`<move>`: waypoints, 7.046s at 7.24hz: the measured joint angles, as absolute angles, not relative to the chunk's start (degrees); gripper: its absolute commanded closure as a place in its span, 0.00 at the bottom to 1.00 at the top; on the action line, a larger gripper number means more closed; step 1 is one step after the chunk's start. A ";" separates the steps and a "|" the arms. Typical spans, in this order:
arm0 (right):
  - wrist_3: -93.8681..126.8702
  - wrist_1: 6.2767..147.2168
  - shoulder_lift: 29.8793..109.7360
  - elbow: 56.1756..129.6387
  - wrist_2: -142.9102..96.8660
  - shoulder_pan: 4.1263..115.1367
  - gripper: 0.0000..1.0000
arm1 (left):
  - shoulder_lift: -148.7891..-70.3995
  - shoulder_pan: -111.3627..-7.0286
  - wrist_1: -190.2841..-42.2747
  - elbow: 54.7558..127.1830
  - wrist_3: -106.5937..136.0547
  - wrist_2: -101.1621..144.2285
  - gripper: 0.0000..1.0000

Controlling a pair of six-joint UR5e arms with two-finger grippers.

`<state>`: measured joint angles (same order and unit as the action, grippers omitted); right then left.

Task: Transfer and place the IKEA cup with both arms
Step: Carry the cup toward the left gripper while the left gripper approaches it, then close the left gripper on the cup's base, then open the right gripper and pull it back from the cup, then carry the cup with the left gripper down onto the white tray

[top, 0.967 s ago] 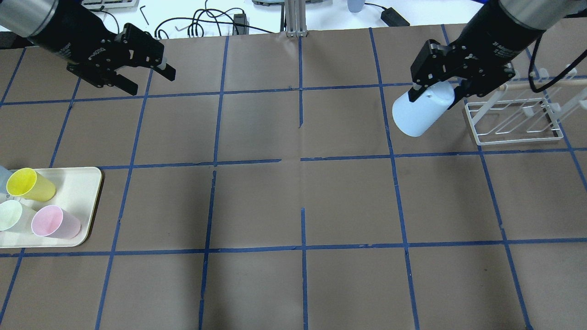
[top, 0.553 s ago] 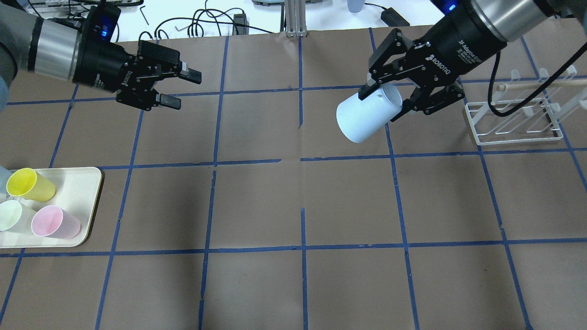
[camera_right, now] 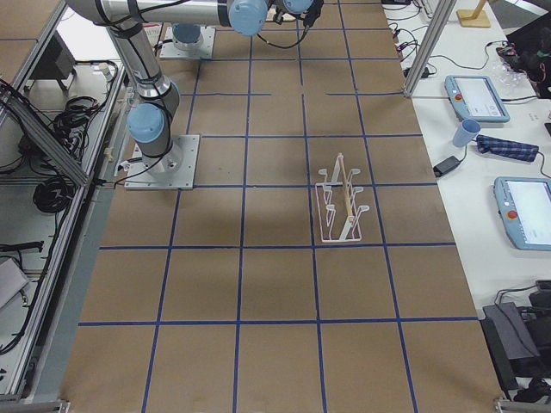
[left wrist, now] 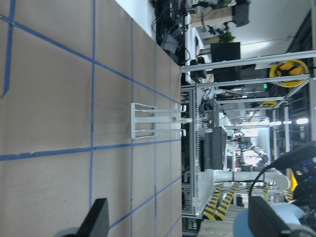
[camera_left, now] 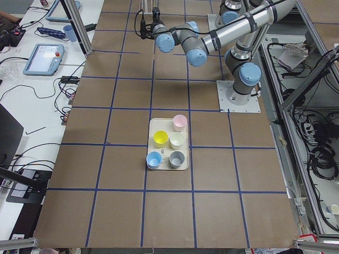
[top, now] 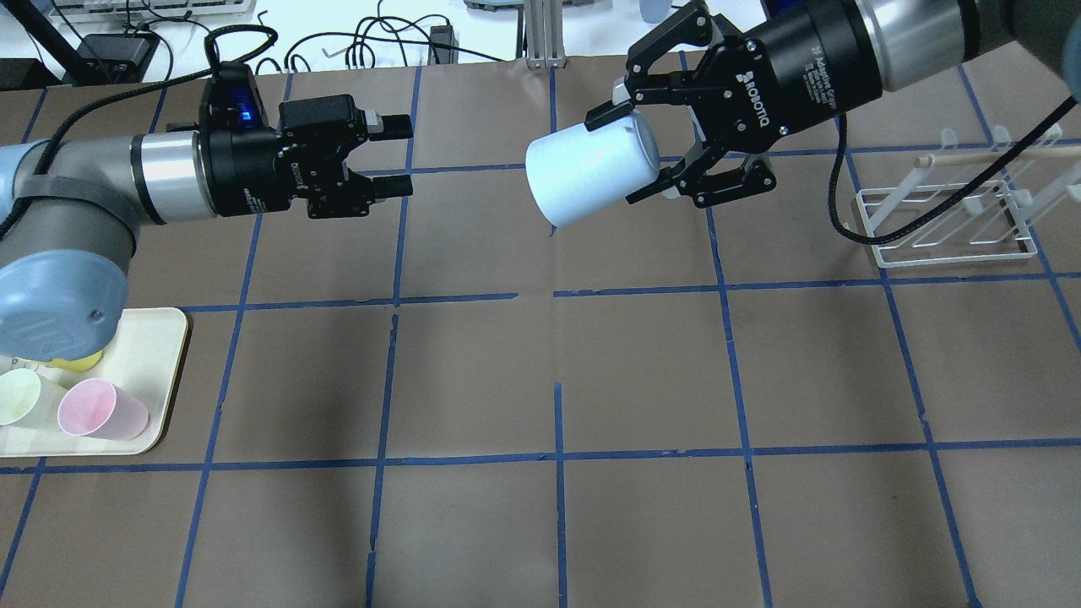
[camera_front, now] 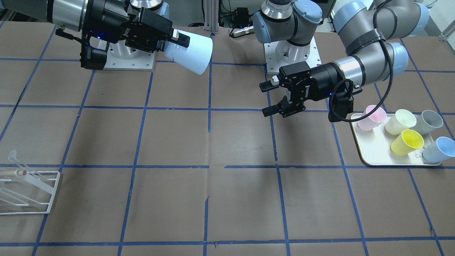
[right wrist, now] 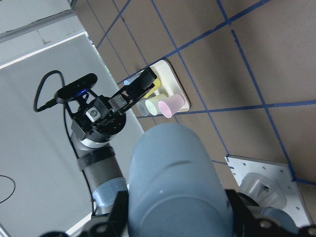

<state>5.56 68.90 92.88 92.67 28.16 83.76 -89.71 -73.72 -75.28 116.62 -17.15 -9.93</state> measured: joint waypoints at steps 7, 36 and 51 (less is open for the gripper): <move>1.78 71.22 94.87 98.98 14.19 83.86 0.51 | -86.91 -80.25 -73.53 124.61 -12.79 3.18 0.01; 3.46 71.39 94.65 97.85 15.10 84.59 0.00 | -85.02 -84.80 -68.03 124.17 -6.74 8.51 1.00; 7.59 88.51 90.89 91.33 85.73 87.58 0.00 | -83.38 -74.16 -71.28 113.19 -11.16 -66.42 1.00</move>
